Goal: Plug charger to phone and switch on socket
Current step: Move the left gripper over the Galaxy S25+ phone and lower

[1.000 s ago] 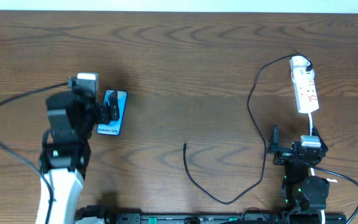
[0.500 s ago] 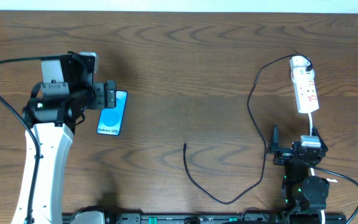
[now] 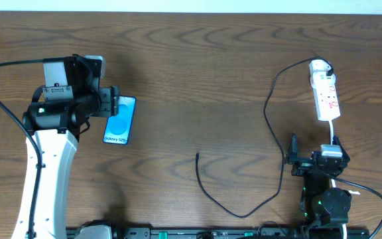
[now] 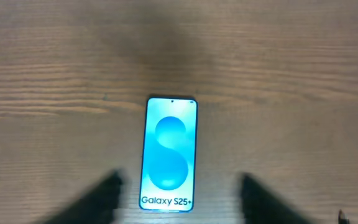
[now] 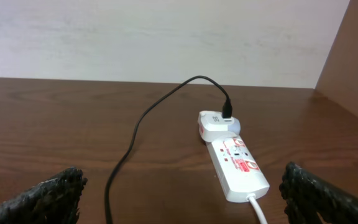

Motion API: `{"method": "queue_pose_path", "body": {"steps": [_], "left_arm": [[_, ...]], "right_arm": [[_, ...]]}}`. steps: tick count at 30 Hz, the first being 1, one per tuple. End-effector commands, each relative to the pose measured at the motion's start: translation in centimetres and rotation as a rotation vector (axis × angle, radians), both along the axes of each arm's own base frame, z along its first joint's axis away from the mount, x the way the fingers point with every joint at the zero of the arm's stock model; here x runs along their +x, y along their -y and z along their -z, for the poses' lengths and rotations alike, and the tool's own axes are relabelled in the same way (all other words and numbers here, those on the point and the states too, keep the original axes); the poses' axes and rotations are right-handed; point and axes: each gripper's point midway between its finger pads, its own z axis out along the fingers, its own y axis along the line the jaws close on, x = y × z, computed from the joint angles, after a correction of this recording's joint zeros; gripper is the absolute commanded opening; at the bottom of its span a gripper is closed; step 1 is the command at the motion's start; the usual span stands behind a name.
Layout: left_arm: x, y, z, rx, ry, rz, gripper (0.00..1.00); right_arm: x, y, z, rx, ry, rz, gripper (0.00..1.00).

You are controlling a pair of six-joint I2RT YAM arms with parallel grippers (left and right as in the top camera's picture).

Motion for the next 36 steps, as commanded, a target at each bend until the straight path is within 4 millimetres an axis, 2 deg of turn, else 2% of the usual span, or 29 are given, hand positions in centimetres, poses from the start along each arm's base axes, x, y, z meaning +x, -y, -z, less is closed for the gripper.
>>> {"method": "queue_pose_path", "body": {"steps": [1,2,3,14,19,28,36], "left_arm": [[0.2,0.1,-0.5,0.012,0.006,0.016,0.45],[0.1,0.1,-0.4,0.011,0.001,0.015,0.67],[0.0,0.1,-0.4,0.006,-0.002,0.009,0.98],[-1.6,0.5,0.9,-0.015,-0.092,-0.005,0.98],[-2.2,0.9,3.4,0.029,-0.202,0.000,0.98],[-1.8,1.2,8.2,0.042,-0.358,-0.006,0.98],[-0.8,0.8,10.2,0.066,-0.388,-0.016,0.98]], "right_arm": [[0.0,-0.2,0.0,-0.001,0.001,-0.008,0.99],[0.0,-0.2,0.0,-0.001,0.001,-0.008,0.99],[0.0,-0.2,0.0,-0.001,0.001,-0.008,0.99],[0.0,-0.2,0.0,-0.001,0.001,-0.008,0.99],[0.0,-0.2,0.0,-0.001,0.002,-0.008,0.99],[0.0,-0.2,0.0,-0.001,0.001,-0.008,0.99],[0.0,-0.2,0.0,-0.001,0.001,-0.008,0.99]]}}
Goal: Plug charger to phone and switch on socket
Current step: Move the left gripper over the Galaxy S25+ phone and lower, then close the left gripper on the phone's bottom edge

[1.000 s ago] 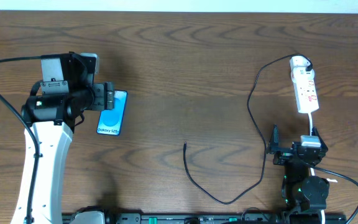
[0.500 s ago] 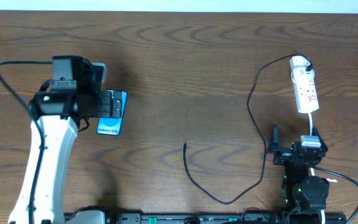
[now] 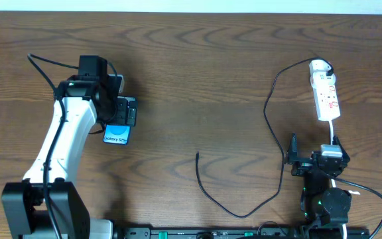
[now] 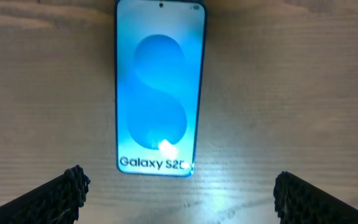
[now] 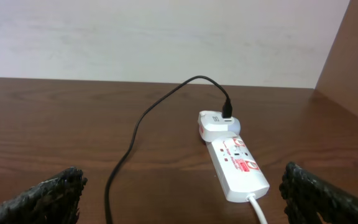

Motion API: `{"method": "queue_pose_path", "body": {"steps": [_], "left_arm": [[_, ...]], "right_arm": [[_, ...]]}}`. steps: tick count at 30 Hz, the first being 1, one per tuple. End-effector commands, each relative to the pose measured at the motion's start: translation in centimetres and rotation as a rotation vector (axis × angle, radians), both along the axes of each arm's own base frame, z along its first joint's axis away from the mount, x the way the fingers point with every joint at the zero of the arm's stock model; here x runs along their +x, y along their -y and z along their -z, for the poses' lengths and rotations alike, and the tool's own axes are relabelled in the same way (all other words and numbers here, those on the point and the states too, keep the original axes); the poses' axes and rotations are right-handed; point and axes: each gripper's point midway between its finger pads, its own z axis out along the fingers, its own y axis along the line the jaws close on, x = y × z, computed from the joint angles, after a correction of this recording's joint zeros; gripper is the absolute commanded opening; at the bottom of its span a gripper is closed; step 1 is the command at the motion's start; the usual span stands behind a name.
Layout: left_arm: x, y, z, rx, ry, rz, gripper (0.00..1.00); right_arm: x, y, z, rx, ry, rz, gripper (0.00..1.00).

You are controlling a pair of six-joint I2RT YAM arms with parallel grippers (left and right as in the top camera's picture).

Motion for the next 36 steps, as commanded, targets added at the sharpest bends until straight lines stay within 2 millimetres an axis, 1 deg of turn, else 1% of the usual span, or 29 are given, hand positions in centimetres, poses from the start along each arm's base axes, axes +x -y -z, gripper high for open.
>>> {"method": "queue_pose_path", "body": {"steps": [1,6,11,17,23,36], "left_arm": [[0.7,-0.2,0.2,0.018,0.001,-0.012,0.98],[1.0,-0.3,1.9,0.028,-0.037,0.017,0.98],[1.0,-0.8,4.0,0.057,-0.090,0.012,0.98],[1.5,-0.9,5.5,0.063,-0.104,0.016,0.98],[2.1,-1.2,5.8,0.083,-0.077,0.023,0.98],[2.5,-1.2,5.9,0.083,-0.065,0.024,0.98]], "right_arm": [[0.0,-0.2,0.0,-0.002,0.002,-0.008,0.99],[0.0,-0.2,0.0,-0.002,0.002,-0.008,0.99],[0.0,-0.2,0.0,-0.002,0.002,-0.008,0.99],[0.0,-0.2,0.0,-0.002,0.002,-0.008,0.99],[0.0,-0.2,0.0,-0.002,0.001,-0.008,0.99],[0.0,-0.2,0.0,-0.002,0.002,-0.008,0.99]]}}
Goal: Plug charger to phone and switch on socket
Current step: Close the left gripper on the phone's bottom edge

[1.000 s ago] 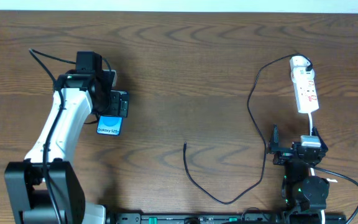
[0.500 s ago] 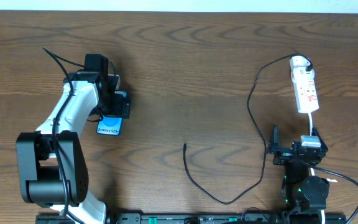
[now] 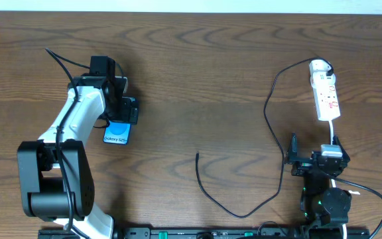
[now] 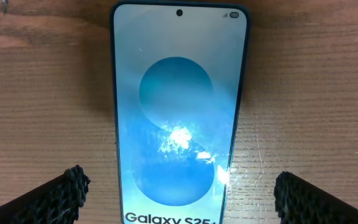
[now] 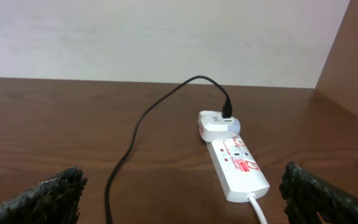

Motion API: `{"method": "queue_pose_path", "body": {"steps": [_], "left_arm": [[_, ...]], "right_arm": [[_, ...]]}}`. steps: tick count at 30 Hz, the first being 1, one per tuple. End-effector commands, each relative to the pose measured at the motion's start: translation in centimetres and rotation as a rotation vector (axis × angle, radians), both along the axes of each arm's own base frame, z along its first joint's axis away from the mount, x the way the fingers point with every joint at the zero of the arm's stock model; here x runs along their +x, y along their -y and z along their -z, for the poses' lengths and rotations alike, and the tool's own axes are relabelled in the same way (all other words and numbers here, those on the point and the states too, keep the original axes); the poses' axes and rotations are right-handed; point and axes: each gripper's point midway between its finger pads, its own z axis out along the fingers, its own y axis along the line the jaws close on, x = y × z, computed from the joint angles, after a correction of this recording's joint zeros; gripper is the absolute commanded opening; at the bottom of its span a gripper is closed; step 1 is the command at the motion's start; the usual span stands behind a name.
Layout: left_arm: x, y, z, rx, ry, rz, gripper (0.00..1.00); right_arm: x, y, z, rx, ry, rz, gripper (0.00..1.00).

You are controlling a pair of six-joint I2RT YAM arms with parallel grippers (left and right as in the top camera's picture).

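The phone lies face up on the wooden table at the left, its blue screen lit, and fills the left wrist view. My left gripper hangs low over it, open, one finger on each side of its lower end. The white power strip lies at the far right, with a white charger adapter plugged into its far end. From the adapter a black cable loops to a free plug end at mid-table. My right gripper rests open in front of the strip.
The strip's white mains lead runs back under my right arm. A pale wall stands behind the table's far edge. The black cable's loop lies near the front edge between the arms.
My left gripper has come closer to the phone, which now looks larger in the wrist view and sits between the open fingers. The right arm, cable and strip have not moved.
At first my left gripper was open well above the phone, which looked small in the wrist view. Then it was lower, over the phone's near end. Now it is lower still, astride the phone. The right gripper stayed open and still facing the strip.
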Motion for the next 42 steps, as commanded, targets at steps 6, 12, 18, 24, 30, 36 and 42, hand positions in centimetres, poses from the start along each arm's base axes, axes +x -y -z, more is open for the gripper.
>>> {"method": "queue_pose_path", "body": {"steps": [6,12,18,24,30,36,42], "left_arm": [[0.1,-0.1,0.9,0.015,-0.021,0.010,0.98],[-0.1,-0.2,2.1,0.018,-0.049,0.010,0.98],[-0.1,-0.2,3.6,0.018,-0.079,0.011,0.98],[-0.1,-0.2,3.8,0.020,-0.080,0.027,0.98],[0.3,-0.2,3.8,0.020,-0.067,0.029,0.98],[0.9,-0.2,3.7,0.022,-0.041,0.036,0.98],[0.9,-0.2,3.7,0.022,-0.040,0.036,0.98]], "right_arm": [[0.0,-0.2,0.0,-0.001,0.002,-0.008,0.99],[0.0,-0.2,0.0,-0.001,0.001,-0.008,0.99],[0.0,-0.2,0.0,-0.001,0.001,-0.008,0.99],[0.0,-0.2,0.0,-0.001,0.001,-0.008,0.99],[0.0,-0.2,0.0,-0.001,0.002,-0.008,0.99],[0.0,-0.2,0.0,-0.001,0.001,-0.008,0.99],[0.0,-0.2,0.0,-0.001,0.001,-0.008,0.99]]}}
